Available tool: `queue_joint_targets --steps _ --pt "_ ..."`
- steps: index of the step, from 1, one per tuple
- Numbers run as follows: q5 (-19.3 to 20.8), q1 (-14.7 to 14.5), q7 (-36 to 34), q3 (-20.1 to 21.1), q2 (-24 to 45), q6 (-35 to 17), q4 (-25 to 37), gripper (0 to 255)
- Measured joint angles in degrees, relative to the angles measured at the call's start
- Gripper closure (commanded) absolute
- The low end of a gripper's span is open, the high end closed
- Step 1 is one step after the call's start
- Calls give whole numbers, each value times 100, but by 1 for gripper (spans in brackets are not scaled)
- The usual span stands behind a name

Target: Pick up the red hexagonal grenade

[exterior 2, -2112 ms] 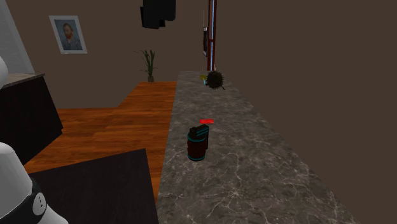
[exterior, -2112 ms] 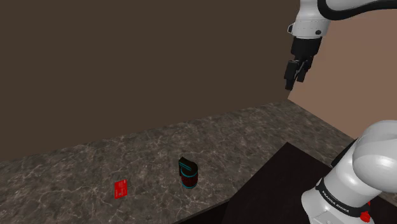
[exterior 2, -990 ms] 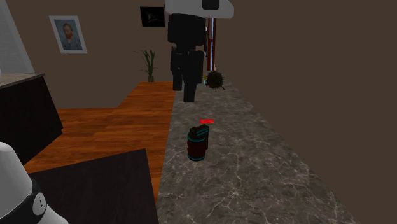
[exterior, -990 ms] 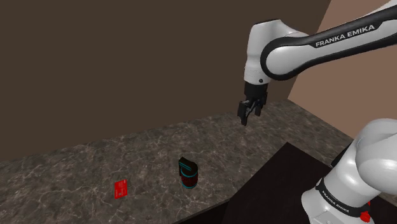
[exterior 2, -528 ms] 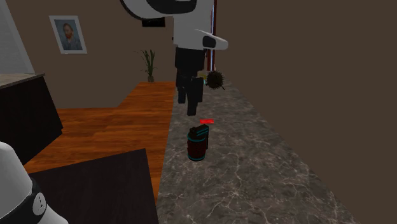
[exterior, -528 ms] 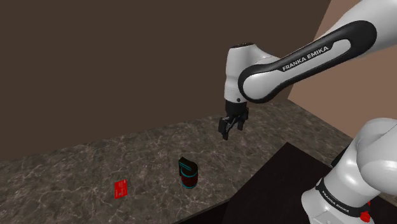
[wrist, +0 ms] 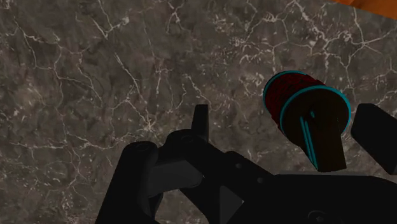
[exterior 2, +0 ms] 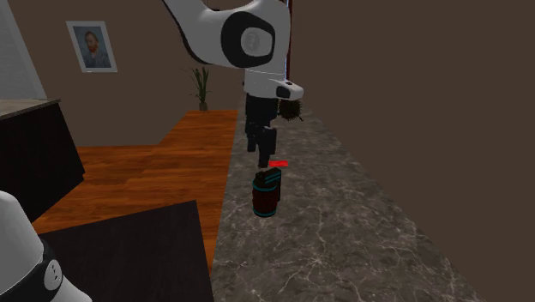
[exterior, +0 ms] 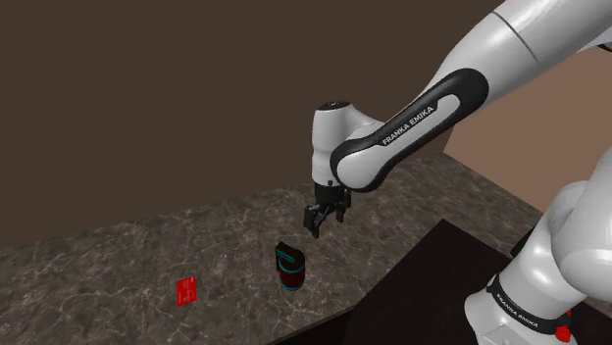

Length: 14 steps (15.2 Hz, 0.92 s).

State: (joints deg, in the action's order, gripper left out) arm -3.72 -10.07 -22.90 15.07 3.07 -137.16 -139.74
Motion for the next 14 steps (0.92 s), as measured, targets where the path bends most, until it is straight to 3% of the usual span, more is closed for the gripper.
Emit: queue_joint_targets --steps 7,14 --pt "409 -360 -678 39 1534 -628 944 0" --pt "581 -520 -861 -49 2138 -991 1186 0"
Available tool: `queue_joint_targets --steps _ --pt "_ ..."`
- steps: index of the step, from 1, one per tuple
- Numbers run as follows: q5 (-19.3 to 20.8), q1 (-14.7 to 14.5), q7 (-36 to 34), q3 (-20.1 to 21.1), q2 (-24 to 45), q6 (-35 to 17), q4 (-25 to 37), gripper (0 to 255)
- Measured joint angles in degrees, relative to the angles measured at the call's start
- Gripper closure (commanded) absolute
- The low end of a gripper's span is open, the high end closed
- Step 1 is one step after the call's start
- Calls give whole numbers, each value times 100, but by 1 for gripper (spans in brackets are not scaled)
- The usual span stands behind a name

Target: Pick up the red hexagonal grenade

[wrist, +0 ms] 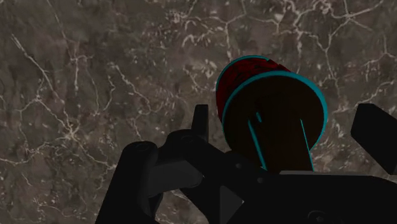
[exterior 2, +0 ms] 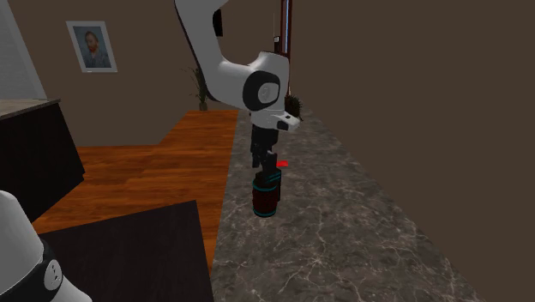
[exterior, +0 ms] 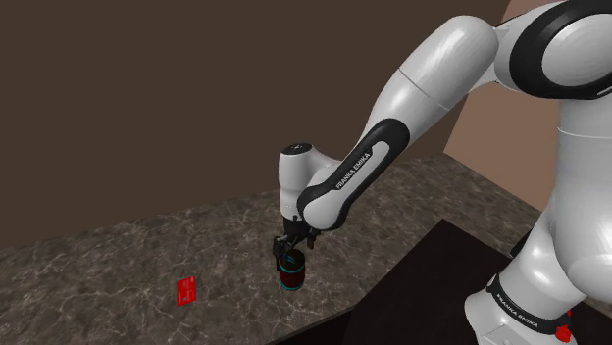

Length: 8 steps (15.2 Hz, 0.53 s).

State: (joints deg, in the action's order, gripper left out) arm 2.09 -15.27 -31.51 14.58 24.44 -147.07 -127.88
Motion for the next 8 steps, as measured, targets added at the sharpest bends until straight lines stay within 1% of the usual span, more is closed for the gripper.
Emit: queue_joint_targets --steps 2,3,8 --pt "53 -44 -40 -39 172 -135 34 0" --pt "60 -44 -38 -45 195 -154 38 255" --pt "67 -41 -36 -55 207 -168 43 255"
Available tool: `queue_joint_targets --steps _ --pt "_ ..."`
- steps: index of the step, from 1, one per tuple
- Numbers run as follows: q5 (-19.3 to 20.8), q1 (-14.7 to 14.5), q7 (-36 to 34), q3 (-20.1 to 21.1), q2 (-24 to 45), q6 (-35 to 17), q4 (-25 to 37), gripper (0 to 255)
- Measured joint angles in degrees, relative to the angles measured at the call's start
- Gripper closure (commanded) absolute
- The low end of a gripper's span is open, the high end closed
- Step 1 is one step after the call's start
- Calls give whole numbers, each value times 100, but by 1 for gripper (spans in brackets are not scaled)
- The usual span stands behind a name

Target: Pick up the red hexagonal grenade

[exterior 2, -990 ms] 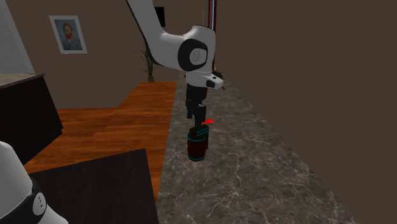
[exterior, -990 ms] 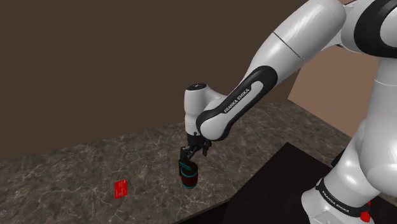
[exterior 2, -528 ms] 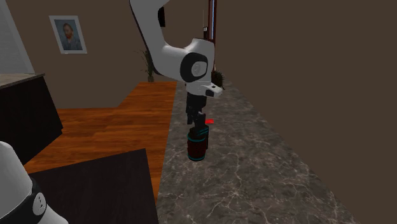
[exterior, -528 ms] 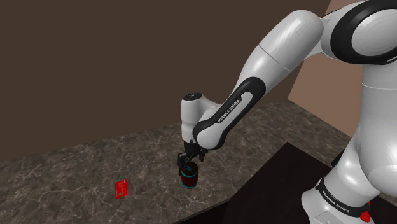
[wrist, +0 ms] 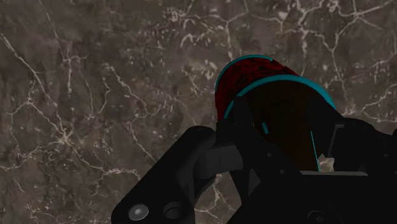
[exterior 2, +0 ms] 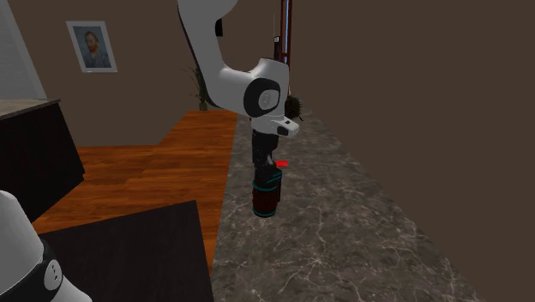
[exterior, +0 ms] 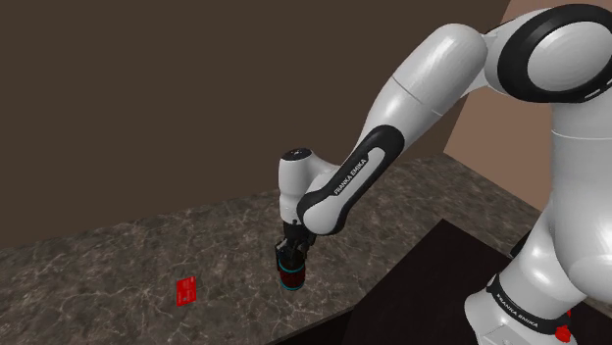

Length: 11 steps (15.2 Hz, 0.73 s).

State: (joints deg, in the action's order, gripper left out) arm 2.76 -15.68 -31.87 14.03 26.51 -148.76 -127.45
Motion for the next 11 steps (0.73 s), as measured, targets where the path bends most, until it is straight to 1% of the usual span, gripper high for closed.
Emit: queue_joint_targets --steps 5,11 --pt "0 0 1 1 -1 -5 -3 255" --pt "-109 57 42 92 -343 295 -49 255"
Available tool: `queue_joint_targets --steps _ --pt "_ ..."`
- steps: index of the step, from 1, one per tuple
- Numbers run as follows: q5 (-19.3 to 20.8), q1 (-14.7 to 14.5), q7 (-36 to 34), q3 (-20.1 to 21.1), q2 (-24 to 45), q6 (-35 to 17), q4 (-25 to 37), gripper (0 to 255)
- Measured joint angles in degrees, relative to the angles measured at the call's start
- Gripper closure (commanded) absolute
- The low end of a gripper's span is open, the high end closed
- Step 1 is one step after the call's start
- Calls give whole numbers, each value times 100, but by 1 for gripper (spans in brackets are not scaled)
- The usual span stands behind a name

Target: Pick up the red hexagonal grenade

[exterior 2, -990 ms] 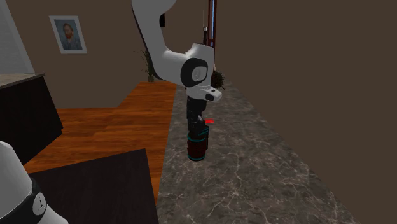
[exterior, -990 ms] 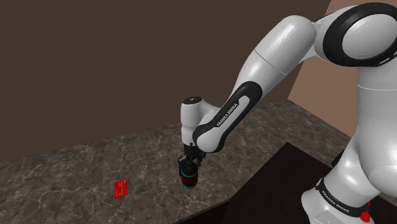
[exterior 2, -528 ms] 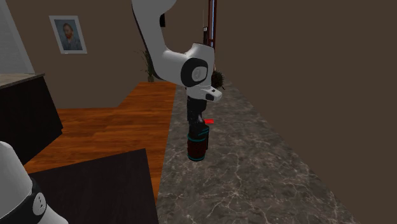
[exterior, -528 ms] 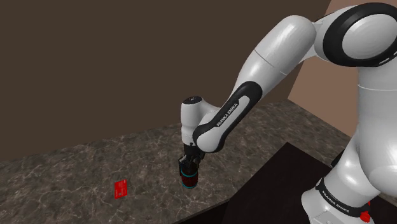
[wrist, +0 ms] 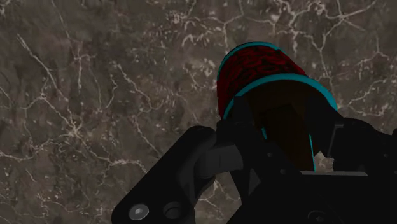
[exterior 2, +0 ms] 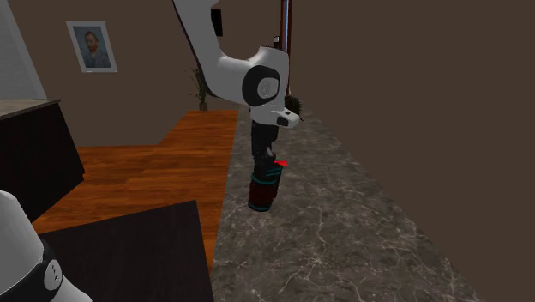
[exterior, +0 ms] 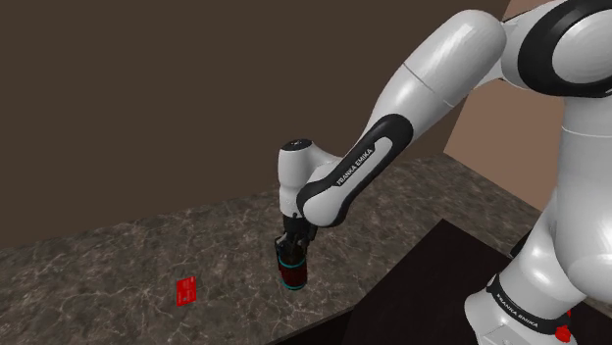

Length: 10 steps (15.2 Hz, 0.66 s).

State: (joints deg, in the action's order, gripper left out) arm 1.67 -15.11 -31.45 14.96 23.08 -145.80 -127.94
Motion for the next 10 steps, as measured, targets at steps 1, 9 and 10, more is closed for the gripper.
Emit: queue_joint_targets --steps 1,9,10 --pt "-17 16 18 11 -50 59 8 255" --pt "-204 106 110 124 -609 583 -12 255" --pt "-222 117 125 131 -659 621 -23 255"
